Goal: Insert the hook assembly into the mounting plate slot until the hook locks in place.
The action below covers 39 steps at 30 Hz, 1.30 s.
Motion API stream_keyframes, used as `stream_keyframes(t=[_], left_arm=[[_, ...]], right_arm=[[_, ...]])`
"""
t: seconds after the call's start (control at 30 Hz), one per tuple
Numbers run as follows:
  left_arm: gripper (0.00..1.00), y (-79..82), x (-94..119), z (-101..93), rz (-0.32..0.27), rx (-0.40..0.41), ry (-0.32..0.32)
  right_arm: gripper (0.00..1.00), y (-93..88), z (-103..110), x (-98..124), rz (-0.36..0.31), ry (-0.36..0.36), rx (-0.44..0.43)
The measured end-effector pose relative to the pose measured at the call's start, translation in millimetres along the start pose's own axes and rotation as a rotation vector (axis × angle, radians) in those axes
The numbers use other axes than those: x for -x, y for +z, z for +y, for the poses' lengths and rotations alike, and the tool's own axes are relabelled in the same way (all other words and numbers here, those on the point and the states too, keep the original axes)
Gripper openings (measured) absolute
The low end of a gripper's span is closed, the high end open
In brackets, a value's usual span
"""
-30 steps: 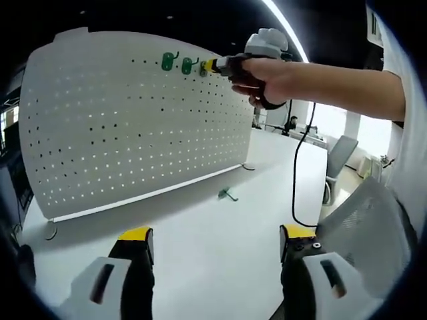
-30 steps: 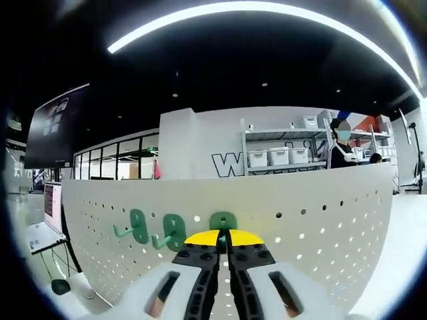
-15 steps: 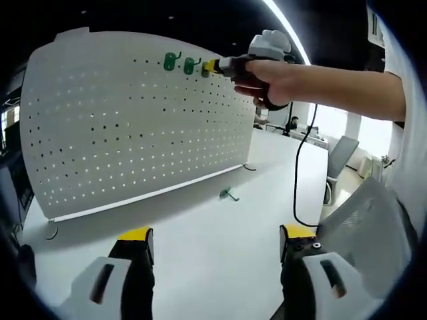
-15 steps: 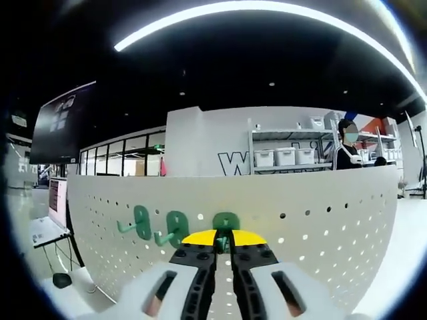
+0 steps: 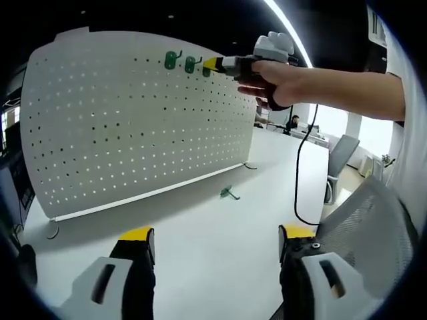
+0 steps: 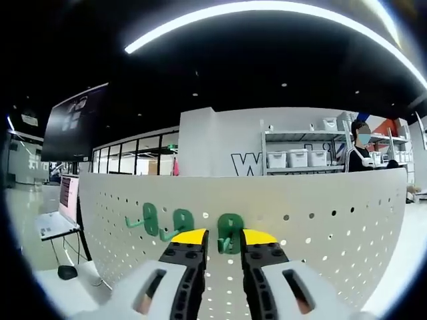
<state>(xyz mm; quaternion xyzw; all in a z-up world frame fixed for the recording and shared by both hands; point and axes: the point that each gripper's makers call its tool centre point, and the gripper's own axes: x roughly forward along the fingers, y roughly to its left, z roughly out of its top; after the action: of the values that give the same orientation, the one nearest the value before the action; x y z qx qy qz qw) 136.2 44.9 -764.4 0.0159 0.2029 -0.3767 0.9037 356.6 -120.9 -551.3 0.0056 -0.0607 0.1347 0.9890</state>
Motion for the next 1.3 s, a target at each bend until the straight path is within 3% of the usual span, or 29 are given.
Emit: stream_keyframes(t=[0.43, 0.7, 1.3], left_arm=[[0.78, -4.1, -0.5, 2.5, 0.011, -0.005, 0.005], [0.78, -5.7, -1.1, 2.6, 0.014, -0.007, 0.005], [0.79, -7.3, -1.5, 4.3, 0.019, -0.006, 0.005]], right_arm=[[0.46, -11.0, 4.1, 11.3, 0.028, 0.068, 0.037], [0.61, -11.1, 12.2, 18.1, 0.009, 0.121, 0.041], [0.61, -17.3, 17.2, 28.2, 0.022, 0.158, 0.03]])
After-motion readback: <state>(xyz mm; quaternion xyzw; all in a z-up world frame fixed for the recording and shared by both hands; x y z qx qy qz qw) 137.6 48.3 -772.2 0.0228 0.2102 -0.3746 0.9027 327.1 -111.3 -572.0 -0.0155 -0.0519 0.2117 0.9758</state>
